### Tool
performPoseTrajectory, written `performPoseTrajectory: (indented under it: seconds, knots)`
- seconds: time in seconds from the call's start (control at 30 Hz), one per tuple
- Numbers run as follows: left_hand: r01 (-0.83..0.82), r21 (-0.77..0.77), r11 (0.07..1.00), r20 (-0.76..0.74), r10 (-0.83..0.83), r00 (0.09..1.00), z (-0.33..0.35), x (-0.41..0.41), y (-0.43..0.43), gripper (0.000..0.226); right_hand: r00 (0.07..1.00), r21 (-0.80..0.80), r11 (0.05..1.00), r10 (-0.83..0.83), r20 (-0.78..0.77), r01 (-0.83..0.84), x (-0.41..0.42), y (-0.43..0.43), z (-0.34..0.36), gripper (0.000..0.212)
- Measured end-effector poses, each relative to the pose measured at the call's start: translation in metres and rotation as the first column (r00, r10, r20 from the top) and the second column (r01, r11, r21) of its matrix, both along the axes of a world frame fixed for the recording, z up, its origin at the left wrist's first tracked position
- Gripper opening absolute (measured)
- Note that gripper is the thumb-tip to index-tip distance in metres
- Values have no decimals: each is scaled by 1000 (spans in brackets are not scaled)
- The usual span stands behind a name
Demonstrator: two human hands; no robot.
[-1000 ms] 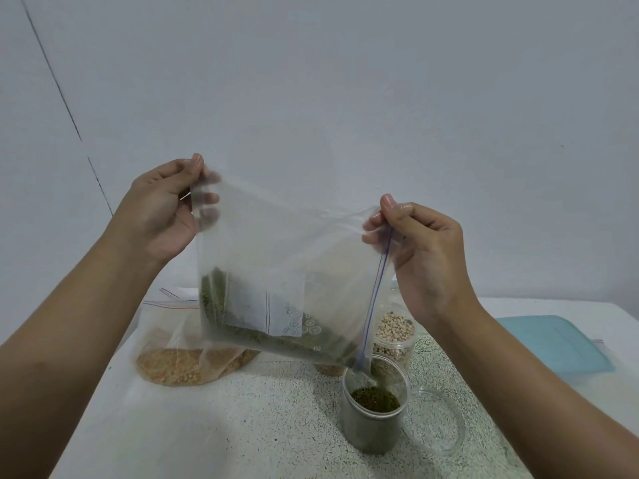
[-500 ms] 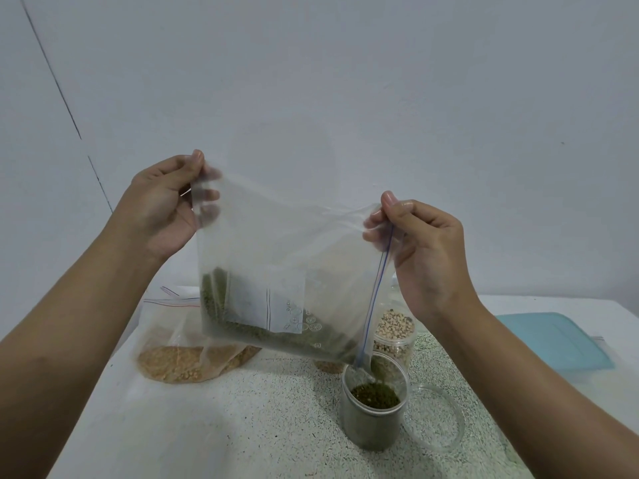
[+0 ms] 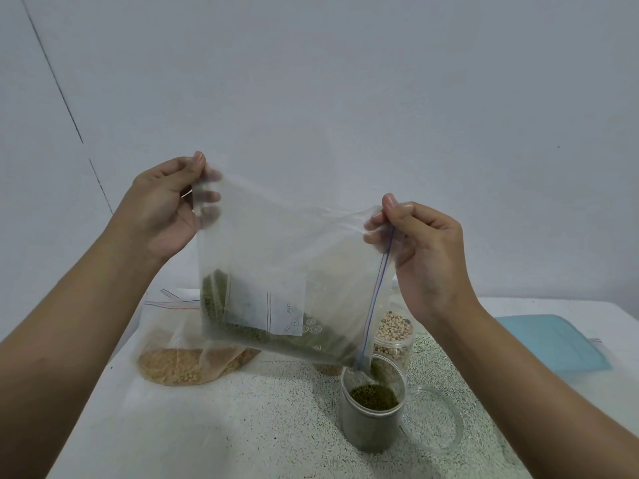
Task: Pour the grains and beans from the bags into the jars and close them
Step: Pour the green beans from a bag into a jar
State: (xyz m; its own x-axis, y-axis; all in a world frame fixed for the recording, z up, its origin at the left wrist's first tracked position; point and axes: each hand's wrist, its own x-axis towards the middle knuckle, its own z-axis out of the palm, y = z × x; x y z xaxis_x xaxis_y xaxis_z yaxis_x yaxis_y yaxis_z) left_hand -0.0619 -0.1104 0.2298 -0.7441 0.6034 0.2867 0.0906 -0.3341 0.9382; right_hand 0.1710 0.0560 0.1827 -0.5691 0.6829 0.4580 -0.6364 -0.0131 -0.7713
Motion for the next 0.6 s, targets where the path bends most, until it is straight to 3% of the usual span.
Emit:
performPoseTrajectory:
  seconds: [0.6]
  knots:
    - [9, -1, 1000, 2, -9, 1000, -2, 0, 1, 36, 1000, -10, 1000, -8, 8, 8, 2, 0, 2, 23]
